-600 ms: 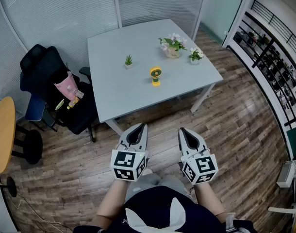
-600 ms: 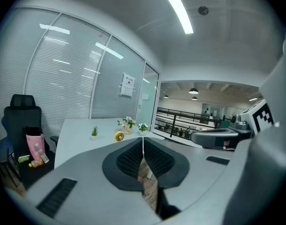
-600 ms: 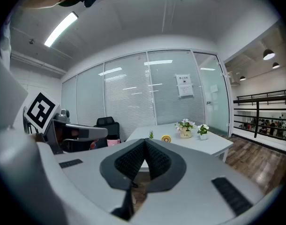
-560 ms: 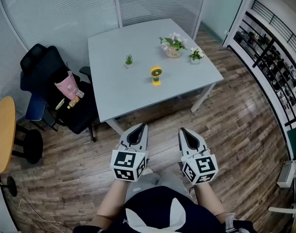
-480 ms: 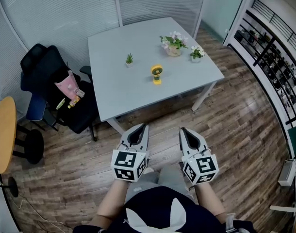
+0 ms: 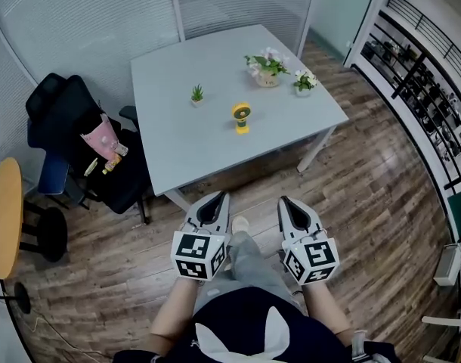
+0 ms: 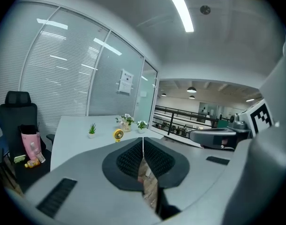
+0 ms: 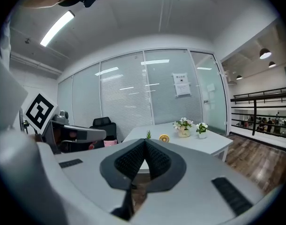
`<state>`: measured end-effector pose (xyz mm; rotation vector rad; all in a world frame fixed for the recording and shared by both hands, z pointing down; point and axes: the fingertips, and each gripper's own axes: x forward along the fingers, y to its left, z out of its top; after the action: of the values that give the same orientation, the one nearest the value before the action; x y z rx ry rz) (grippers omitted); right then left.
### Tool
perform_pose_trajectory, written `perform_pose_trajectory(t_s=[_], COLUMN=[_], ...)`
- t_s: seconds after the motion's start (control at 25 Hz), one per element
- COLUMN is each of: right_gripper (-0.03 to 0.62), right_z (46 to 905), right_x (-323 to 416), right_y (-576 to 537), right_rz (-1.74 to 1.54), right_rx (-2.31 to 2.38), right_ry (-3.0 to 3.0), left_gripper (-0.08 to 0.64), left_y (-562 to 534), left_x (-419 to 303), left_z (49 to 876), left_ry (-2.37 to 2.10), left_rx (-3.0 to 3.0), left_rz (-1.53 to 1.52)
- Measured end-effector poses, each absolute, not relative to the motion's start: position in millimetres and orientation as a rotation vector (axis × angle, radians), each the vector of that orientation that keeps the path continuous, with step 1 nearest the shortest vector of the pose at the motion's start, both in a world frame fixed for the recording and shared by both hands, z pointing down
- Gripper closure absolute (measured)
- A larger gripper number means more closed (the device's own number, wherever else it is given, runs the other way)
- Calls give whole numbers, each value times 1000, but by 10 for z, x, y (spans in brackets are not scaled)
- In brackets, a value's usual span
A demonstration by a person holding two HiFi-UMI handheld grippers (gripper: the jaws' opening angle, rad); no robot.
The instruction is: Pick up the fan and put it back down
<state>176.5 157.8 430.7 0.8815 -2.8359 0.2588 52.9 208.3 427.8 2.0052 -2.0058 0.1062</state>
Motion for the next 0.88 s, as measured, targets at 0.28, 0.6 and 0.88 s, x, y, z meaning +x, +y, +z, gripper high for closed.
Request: perform_pose_trajectory(t_s=[0.28,0.6,0.88], right_gripper=[588,585,480], right_z=[4296,4263,4225], right_x=[1442,1064,807], right_y=[1176,658,239], right_rz=[239,230,246], right_rx=[867,845,819], right_ry=[-2840,-2848,-2862], left_gripper=[535,535,535], left_y=[1734,1207,842], left_x=[214,-188,-483], left_z=[4251,4252,4247], left_ry=[-2010,-2007,-2010], left_rx=[2005,1996,1976], left_rz=[114,114,112])
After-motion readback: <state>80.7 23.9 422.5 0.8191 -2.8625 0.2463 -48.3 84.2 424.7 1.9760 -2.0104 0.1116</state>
